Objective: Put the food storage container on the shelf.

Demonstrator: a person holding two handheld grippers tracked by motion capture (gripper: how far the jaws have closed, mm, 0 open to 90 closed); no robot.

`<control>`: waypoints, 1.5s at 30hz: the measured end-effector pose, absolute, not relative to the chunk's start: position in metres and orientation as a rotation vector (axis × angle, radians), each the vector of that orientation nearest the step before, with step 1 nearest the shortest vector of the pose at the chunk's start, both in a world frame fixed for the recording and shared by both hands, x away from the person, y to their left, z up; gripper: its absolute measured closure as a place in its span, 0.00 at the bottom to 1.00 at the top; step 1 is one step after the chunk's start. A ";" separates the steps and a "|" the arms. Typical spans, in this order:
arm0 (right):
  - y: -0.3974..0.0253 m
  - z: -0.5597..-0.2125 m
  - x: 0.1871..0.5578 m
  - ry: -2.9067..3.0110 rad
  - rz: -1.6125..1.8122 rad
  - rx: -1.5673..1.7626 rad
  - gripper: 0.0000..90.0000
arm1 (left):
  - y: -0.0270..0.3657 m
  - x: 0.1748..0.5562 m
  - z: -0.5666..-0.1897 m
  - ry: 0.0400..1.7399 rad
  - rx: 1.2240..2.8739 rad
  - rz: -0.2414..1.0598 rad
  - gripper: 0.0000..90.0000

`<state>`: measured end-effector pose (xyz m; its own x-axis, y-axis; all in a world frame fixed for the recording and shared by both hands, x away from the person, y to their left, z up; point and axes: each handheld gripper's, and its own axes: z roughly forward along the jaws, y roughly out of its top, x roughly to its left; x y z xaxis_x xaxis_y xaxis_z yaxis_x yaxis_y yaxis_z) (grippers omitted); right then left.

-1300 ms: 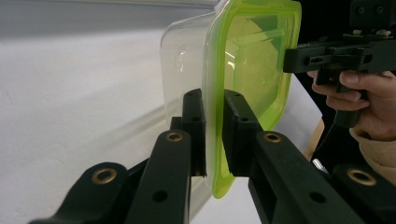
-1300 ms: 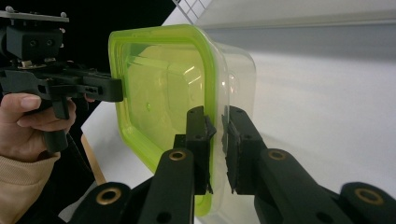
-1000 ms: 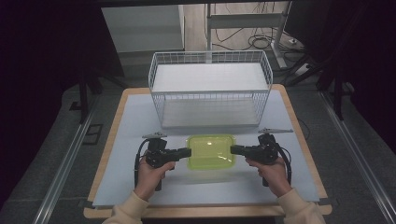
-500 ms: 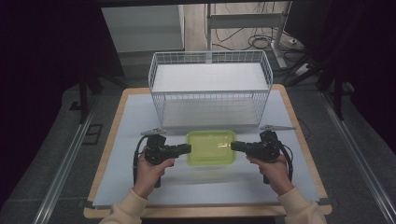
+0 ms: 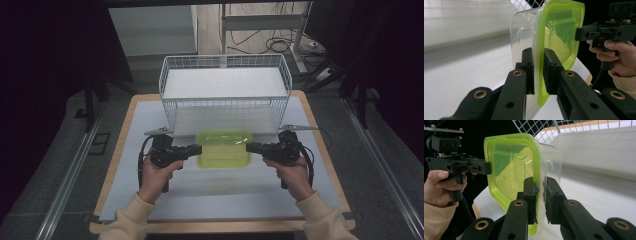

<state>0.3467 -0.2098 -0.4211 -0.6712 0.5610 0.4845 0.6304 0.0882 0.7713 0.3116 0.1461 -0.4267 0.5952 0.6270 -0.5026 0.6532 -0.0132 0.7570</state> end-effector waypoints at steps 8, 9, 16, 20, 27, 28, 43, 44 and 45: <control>-0.208 -0.407 0.348 -2.275 -1.701 -1.227 0.89 | 0.148 0.312 -0.413 1.048 1.686 -0.009 0.90; -0.208 -0.406 0.348 -2.275 -1.704 -1.227 0.89 | 0.147 0.313 -0.412 1.047 1.681 -0.008 0.90; -0.209 -0.395 0.349 -2.284 -1.729 -1.214 0.89 | 0.147 0.315 -0.400 1.033 1.682 0.008 0.90; -0.209 -0.390 0.351 -2.285 -1.736 -1.221 0.89 | 0.146 0.317 -0.395 1.030 1.687 0.022 0.90; -0.208 -0.383 0.357 -2.288 -1.744 -1.222 0.89 | 0.146 0.323 -0.389 1.025 1.685 0.027 0.90; -0.208 -0.383 0.358 -2.289 -1.744 -1.224 0.89 | 0.146 0.324 -0.388 1.029 1.688 0.029 0.90; -0.208 -0.372 0.366 -2.296 -1.764 -1.230 0.89 | 0.146 0.335 -0.377 1.023 1.682 0.030 0.90; -0.208 -0.371 0.366 -2.298 -1.761 -1.232 0.89 | 0.146 0.336 -0.377 1.023 1.683 0.035 0.90; -0.207 -0.370 0.367 -2.299 -1.764 -1.235 0.89 | 0.146 0.337 -0.376 1.024 1.684 0.038 0.90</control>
<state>0.3670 -0.2074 -0.3698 -0.6926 0.5770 0.4328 0.5676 0.0657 0.8207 0.3366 0.1459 -0.3756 0.6244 0.6346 -0.4554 0.5989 -0.0147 0.8007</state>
